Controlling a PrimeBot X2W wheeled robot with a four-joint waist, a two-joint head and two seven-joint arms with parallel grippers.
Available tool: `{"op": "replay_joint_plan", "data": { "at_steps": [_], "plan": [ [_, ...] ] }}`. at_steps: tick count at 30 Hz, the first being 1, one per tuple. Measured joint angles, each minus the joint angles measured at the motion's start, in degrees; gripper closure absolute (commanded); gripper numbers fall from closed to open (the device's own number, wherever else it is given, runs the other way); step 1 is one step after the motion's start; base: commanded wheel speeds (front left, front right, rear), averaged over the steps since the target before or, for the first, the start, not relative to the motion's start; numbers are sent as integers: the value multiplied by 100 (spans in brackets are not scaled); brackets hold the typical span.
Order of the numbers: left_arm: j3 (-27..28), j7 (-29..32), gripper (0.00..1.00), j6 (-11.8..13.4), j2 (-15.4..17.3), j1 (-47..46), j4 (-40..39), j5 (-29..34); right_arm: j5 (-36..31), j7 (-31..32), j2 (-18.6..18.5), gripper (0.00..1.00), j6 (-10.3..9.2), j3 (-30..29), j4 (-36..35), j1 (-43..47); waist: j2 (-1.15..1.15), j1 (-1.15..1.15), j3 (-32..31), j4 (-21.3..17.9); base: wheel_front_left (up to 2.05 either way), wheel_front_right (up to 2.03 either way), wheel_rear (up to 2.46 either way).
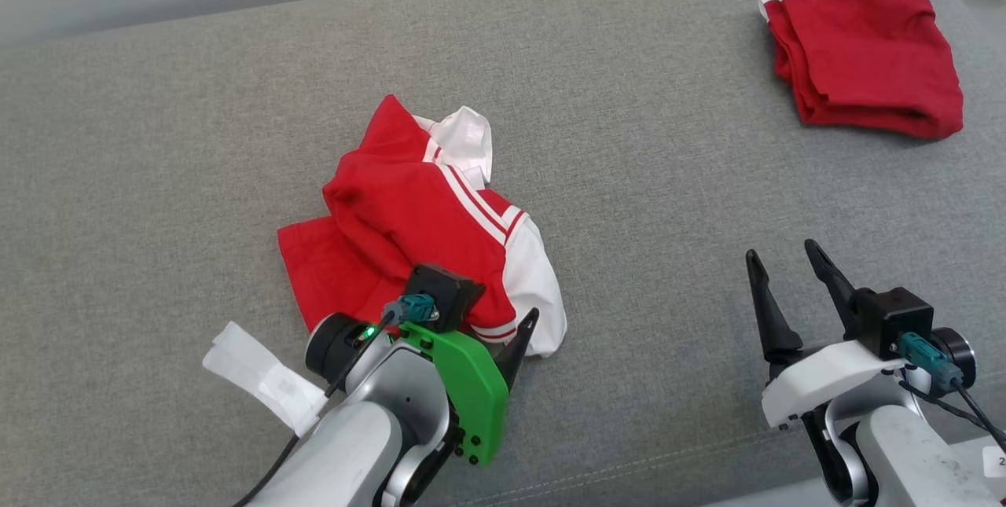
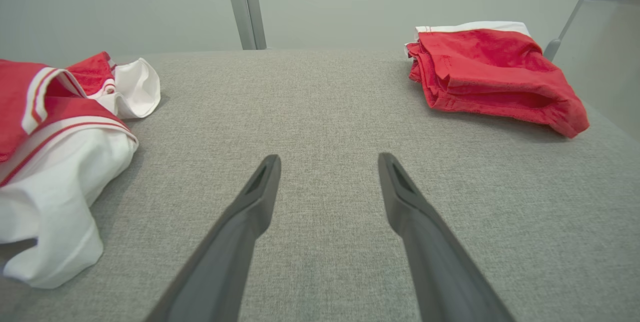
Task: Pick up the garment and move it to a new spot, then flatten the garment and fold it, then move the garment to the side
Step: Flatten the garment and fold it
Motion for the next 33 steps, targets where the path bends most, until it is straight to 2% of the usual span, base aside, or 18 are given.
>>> {"op": "replay_joint_plan", "data": {
  "at_steps": [10, 17, 24, 33],
  "plan": [
    [56, 343, 0, 100, 392, 221, -483, 443, 0, 0, 16, 0, -24, -21, 3, 1, 0, 0, 81, -41, 0, 0, 0],
    [60, 549, 0, 119, 377, 527, -827, 485, 0, 0, 13, 0, -24, -31, 3, 1, 0, 0, 108, -62, 0, 0, 0],
    [220, 709, 0, 130, 372, 604, -832, 605, -1, 0, 5, 0, -24, -29, -1, -2, 0, 0, 149, -66, 0, 0, 0],
    [459, 799, 0, 143, 199, 606, -789, 744, -1, 0, 3, 0, -23, -22, -2, -5, 0, 0, 203, -98, 0, 0, 0]
  ]
}}
